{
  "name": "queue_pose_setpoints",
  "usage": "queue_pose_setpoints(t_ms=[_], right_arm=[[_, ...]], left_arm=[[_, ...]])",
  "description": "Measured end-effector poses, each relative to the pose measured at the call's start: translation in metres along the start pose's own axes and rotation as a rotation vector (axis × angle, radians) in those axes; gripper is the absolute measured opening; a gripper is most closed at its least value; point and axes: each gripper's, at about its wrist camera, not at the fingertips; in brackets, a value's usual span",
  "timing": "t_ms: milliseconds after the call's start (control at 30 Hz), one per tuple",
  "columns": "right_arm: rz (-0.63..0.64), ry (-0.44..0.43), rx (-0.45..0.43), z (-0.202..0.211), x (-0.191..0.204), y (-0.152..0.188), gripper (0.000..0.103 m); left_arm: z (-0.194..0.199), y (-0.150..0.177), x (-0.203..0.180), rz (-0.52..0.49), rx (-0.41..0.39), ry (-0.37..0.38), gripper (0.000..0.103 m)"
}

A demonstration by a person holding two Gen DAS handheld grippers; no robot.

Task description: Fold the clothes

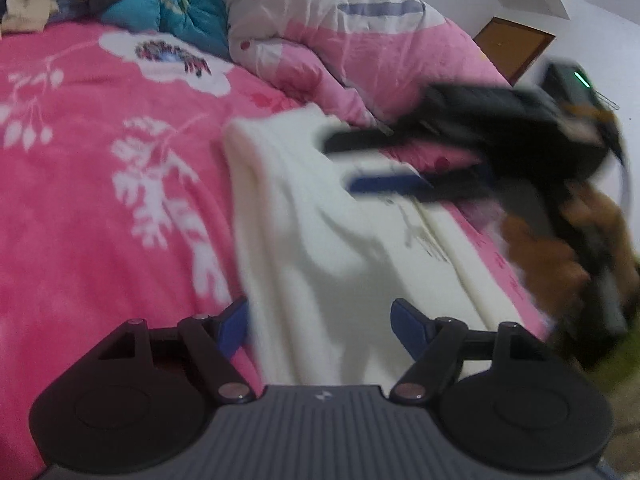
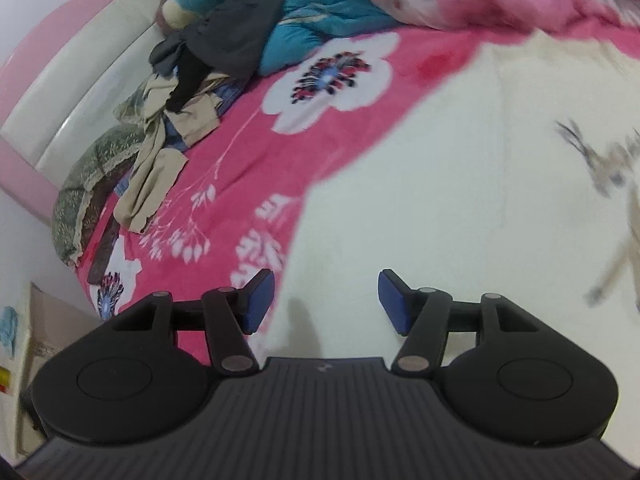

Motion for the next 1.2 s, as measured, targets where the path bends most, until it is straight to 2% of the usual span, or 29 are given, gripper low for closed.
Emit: queue_pose_setpoints(t_ms=[167, 333, 433, 500, 600, 767, 867, 1033, 1200], right_arm=[[0.090, 0.041, 0.068, -0.035, 0.023, -0.007, 0.059], [0.170, 0.114, 0.097, -0.051, 0.037, -0.014, 0.059], [0.225, 0.160, 0.138, -0.064, 0.047, -0.019, 0.059], [0.259, 0.194, 0.176, -0.074, 0.052, -0.020, 0.059], [0.312, 0.241, 0.230, -0.087, 0.058, -0.019, 0.059], [0.419, 0.317, 0.288, -0.099, 0.070, -0.015, 0.057], [0.468, 0.355, 0.303, -0.105, 0.075, -0.011, 0.052], [0.482, 0.366, 0.285, -0.100, 0.073, -0.012, 0.031], [0.388, 0.295, 0.245, -0.083, 0.058, -0.019, 0.020]], left_arm=[[0.019, 0.021, -0.006, 0.017, 0.020, 0.043, 0.076], [0.035, 0.040, -0.011, 0.043, 0.030, 0.077, 0.075], [0.041, 0.048, -0.012, 0.061, 0.017, 0.070, 0.065], [0.043, 0.052, -0.009, 0.073, 0.003, 0.052, 0.050], [0.046, 0.056, -0.004, 0.084, -0.003, 0.044, 0.036], [0.047, 0.060, -0.011, 0.016, -0.006, -0.004, 0.033], [0.046, 0.062, -0.022, -0.053, -0.011, -0.050, 0.031], [0.046, 0.065, -0.030, -0.052, -0.035, -0.079, 0.025], [0.048, 0.065, -0.038, -0.051, -0.074, -0.101, 0.020]])
Point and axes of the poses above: each gripper's, at about its wrist camera, not at the fingertips, and z roughly against the way its jaws point, x to its left, y to its underside, and after that the axes turned 1 degree about -x, right-handed
